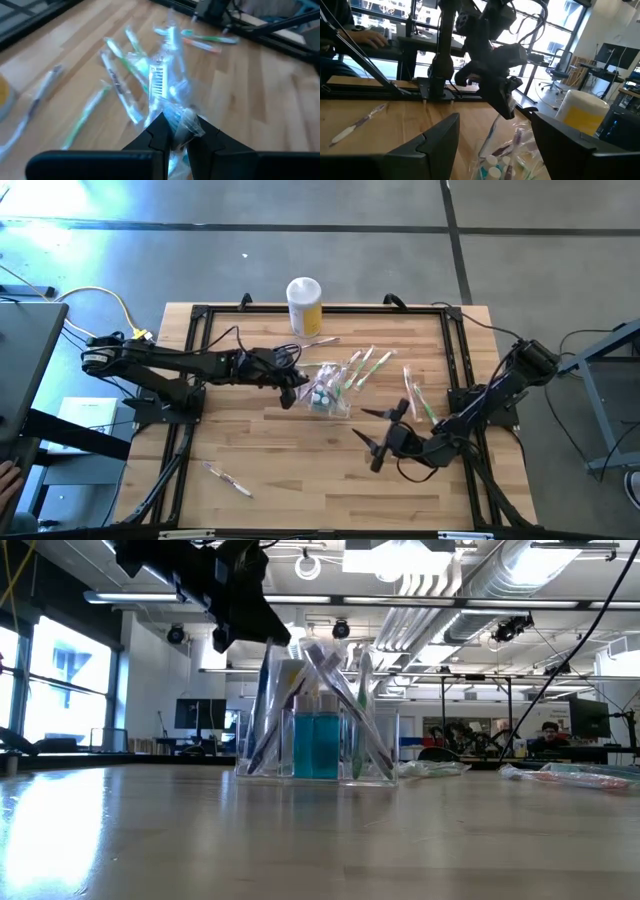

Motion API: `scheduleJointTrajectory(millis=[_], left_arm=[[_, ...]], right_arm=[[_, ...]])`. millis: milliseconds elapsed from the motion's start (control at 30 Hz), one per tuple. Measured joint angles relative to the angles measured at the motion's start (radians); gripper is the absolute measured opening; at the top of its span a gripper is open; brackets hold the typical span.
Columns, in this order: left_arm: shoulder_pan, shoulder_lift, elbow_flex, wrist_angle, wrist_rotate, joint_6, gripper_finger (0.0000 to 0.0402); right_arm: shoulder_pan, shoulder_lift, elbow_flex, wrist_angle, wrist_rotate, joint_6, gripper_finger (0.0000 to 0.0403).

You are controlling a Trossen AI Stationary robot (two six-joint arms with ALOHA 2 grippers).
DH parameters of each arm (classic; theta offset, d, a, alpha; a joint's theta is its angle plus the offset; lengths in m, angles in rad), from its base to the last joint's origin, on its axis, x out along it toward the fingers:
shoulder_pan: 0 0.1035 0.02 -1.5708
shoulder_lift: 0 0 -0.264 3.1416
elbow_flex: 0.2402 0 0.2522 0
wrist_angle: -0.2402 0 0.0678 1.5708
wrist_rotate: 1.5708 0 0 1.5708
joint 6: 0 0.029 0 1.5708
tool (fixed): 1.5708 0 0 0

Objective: Pick & Place toothbrushing station
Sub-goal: Put the blue toothbrush into the transparent organizer

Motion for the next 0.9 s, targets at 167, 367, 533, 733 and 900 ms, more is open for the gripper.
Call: scheduleJointTrajectory(millis=[167,367,533,733,900], left_arm=[[0.000,-0.001,0.022,-0.009,-0.001,-0.029,0.0042],[0.000,0.007,0.022,-0.085,-0.028,-0.019,0.0053],[0.000,0.033,0.022,-0.072,-0.042,-0.019,0.0114],[0.000,0.028,0.023,-0.050,-0.039,-0.019,0.0200],[0.000,0.016,0.048,-0.068,-0.042,0.016,0.0224]], right_arm=[[-0.020,0.000,0.000,-0.004,-0.032,0.000,0.0240],[-0.037,0.000,0.000,-0.008,-0.070,-0.001,0.0240],[-0.042,0.000,0.000,-0.011,-0.079,-0.001,0.0240],[-0.042,0.000,0.000,-0.012,-0.078,-0.001,0.0240],[-0.042,0.000,0.000,-0.013,-0.078,-0.001,0.0240]])
